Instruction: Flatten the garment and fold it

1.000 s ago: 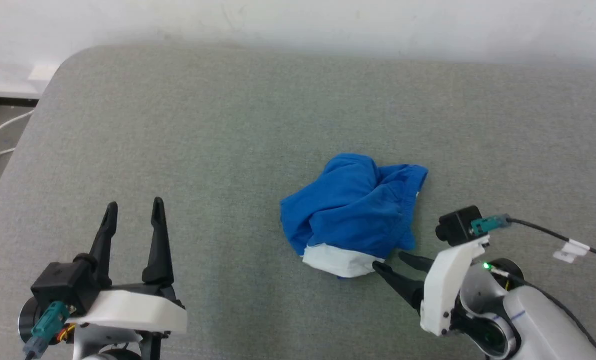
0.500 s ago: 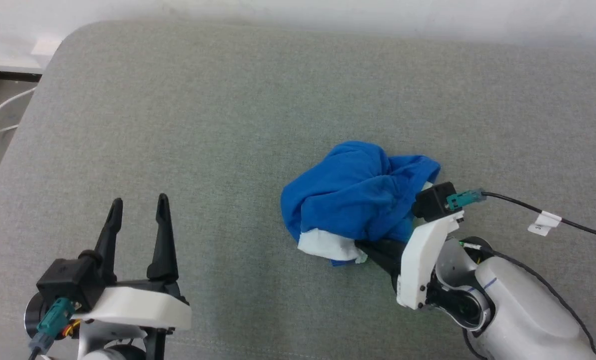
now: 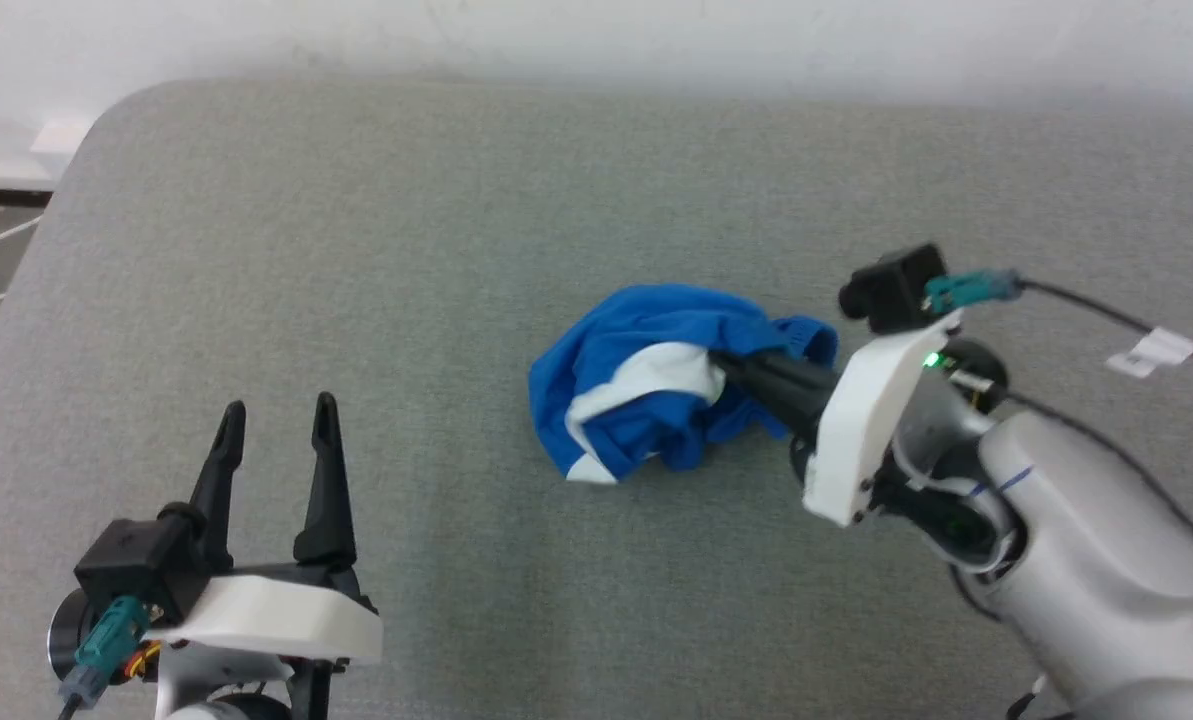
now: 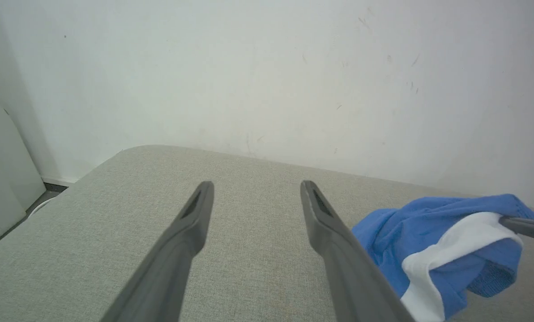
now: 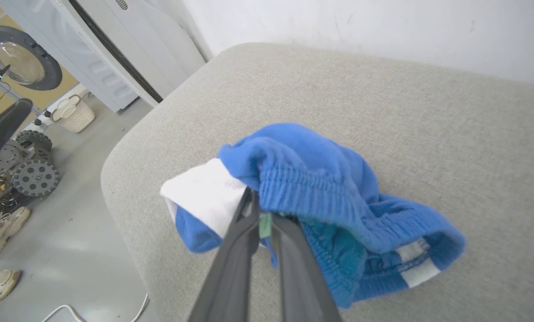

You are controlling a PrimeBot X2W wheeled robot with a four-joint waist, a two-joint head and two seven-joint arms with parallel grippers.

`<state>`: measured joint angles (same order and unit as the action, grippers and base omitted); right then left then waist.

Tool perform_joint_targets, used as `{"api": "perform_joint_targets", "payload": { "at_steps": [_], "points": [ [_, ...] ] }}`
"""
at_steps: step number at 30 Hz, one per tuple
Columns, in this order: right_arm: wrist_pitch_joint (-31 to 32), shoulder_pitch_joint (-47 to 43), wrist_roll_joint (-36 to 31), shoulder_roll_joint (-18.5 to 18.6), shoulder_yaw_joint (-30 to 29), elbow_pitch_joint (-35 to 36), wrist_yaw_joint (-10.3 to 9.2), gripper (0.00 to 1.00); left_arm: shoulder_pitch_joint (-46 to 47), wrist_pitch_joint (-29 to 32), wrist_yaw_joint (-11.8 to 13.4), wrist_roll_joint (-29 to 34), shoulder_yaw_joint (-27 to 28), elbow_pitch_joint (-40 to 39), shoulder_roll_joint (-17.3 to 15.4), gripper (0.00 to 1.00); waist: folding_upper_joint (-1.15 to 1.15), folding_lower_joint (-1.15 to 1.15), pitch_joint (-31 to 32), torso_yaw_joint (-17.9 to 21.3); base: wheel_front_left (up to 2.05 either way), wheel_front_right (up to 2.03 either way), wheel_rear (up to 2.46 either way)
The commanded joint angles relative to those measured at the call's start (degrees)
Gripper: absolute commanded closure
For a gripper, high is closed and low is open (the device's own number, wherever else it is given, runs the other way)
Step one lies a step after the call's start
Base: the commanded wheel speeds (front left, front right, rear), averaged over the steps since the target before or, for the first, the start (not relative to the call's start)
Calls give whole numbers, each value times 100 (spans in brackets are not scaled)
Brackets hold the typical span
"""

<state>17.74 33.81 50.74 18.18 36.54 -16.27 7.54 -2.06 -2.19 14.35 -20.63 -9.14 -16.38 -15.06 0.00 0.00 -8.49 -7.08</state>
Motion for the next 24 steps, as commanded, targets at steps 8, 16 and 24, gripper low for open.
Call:
{"api": "perform_joint_targets", "payload": {
  "at_steps": [8, 16, 24],
  "points": [
    [518, -274, -406, 728, -773, 105, -5, 100, -156, 53, 96, -9, -45, -125, -5, 0, 0, 0, 118, 327, 0, 0, 0],
    [715, -1279, -1016, 1150, -1876, -335, -5, 100, -204, 75, 122, -5, -96, -199, -7, 0, 0, 0, -30, 449, 0, 0, 0],
    [336, -1852, -1779, 603, -2801, -842, -5, 0, -198, 82, 118, -9, -122, -161, -39, 0, 0, 0, -86, 512, 0, 0, 0]
  ]
}}
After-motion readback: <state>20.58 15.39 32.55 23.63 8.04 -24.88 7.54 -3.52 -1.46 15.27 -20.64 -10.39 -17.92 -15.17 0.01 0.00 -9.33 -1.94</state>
